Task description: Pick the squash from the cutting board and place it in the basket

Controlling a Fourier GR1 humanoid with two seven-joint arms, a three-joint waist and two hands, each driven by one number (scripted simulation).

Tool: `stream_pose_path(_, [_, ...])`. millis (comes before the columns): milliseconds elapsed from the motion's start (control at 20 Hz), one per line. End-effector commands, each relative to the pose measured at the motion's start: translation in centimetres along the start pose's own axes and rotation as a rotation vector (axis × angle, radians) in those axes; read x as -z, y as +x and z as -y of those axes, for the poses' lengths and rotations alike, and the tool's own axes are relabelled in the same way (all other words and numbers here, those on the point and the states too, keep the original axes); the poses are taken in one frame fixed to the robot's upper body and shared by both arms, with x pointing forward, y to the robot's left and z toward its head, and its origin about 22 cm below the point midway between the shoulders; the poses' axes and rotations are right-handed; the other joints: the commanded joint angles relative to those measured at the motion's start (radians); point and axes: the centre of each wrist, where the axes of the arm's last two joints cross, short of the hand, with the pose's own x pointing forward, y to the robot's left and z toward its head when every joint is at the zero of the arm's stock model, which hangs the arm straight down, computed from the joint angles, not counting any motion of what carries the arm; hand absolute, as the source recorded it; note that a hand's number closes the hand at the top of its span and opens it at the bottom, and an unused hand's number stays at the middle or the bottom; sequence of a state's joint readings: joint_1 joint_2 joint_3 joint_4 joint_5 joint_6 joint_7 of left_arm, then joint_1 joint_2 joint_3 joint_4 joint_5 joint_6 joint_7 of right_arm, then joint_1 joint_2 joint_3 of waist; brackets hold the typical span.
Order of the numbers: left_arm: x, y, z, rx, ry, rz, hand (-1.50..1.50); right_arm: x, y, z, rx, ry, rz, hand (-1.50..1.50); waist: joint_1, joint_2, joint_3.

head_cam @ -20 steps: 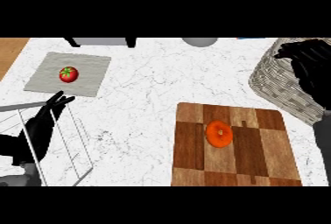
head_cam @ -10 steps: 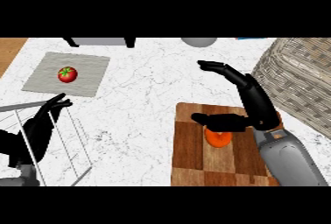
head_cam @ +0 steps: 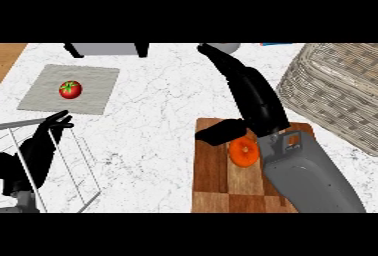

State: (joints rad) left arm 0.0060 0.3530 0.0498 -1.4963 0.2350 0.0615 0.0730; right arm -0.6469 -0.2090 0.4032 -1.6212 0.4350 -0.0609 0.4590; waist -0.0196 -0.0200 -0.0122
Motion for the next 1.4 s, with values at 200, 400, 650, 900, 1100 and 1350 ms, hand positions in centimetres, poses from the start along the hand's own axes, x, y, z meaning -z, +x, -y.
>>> stream_pose_path(200, [1.1,0.8,0.0,0.048,-0.002,-0.047,0.00,2.7,4.2,8.5,-0.421,-0.038,-0.366,-1.50,-0.032,0.005,0.007])
stream_pose_path(400, [1.5,1.5,-0.2,0.076,-0.007,-0.036,0.00,2.6,5.9,11.3,-0.435,0.136,-0.437,-1.50,-0.027,0.009,0.010])
stream_pose_path(650, [1.5,2.3,-0.1,0.058,-0.005,-0.045,0.00,1.7,5.6,12.1,-0.374,0.308,-0.468,-1.50,-0.030,0.007,0.012])
stream_pose_path(900, [2.0,2.5,-0.7,0.063,0.002,-0.045,0.00,-0.5,5.0,15.7,-0.256,0.337,-0.429,-1.50,-0.039,0.007,0.012])
stream_pose_path(1100, [2.5,2.3,-0.7,0.059,0.001,-0.063,0.00,-4.0,4.2,16.7,-0.186,0.277,-0.404,-1.50,-0.032,0.011,0.012])
stream_pose_path(1350, [2.1,2.1,-0.3,0.072,-0.024,-0.059,0.00,-8.1,1.2,15.5,-0.131,0.187,-0.386,-1.50,-0.011,0.017,0.013])
